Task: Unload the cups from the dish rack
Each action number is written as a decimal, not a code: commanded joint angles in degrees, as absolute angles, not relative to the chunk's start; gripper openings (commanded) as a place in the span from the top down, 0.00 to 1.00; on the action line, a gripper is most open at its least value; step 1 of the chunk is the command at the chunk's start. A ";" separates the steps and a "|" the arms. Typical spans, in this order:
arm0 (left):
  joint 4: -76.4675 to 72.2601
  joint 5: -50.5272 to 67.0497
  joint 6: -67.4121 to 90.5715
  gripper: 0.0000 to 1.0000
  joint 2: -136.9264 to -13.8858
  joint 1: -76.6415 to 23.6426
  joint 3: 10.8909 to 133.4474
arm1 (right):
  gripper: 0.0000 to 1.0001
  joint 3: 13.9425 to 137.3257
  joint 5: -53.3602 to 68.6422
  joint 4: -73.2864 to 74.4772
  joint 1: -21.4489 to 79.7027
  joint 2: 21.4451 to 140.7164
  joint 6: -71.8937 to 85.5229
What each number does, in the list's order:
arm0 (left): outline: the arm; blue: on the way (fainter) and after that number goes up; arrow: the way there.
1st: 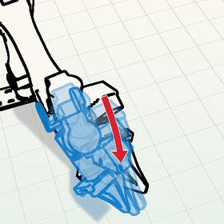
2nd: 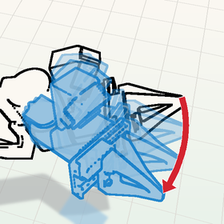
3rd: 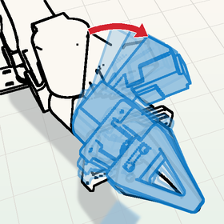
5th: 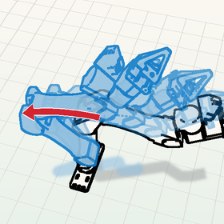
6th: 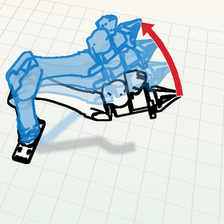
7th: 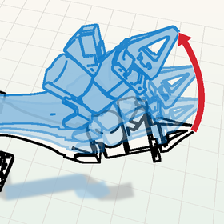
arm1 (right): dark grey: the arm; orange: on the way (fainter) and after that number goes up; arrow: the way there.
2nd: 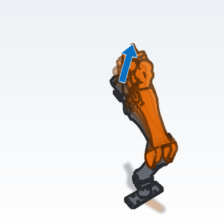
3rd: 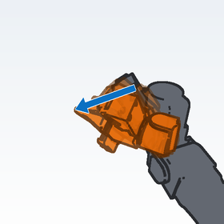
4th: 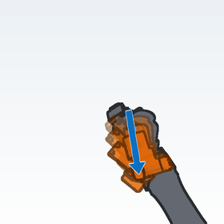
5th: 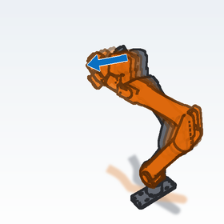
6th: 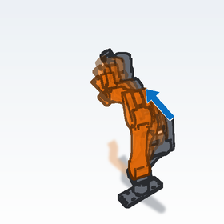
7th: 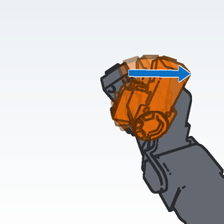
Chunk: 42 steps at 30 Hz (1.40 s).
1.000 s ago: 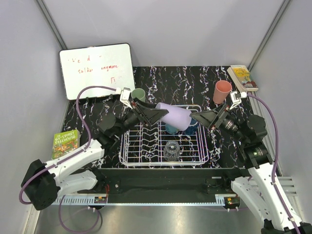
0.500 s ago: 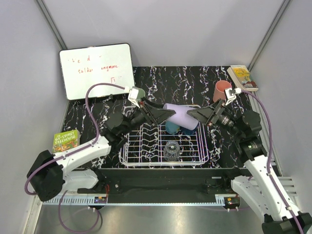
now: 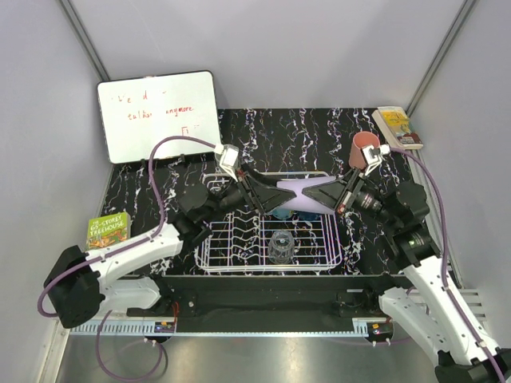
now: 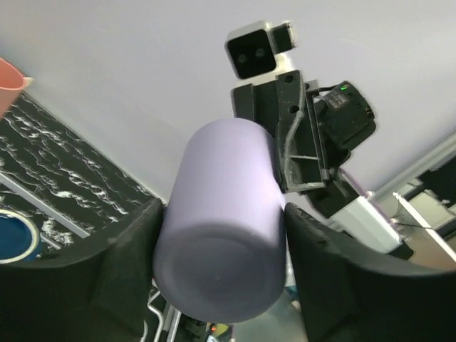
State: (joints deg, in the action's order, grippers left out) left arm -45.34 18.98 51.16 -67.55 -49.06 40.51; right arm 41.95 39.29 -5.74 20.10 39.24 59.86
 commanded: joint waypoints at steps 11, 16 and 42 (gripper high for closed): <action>-6.78 -11.42 40.17 0.01 -55.63 -46.85 46.66 | 1.00 73.36 -3.82 36.09 20.13 58.39 28.49; 8.84 -17.12 40.78 0.01 -58.97 -46.85 51.67 | 1.00 96.39 -26.77 50.43 19.86 78.45 30.49; 18.37 -16.52 43.24 0.03 -67.85 -46.85 53.00 | 1.00 146.07 -23.21 72.51 4.83 124.71 34.98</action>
State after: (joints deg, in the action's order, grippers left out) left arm 18.74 -16.84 42.70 -67.05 -46.89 50.89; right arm 144.46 -22.87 72.42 4.49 123.96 34.98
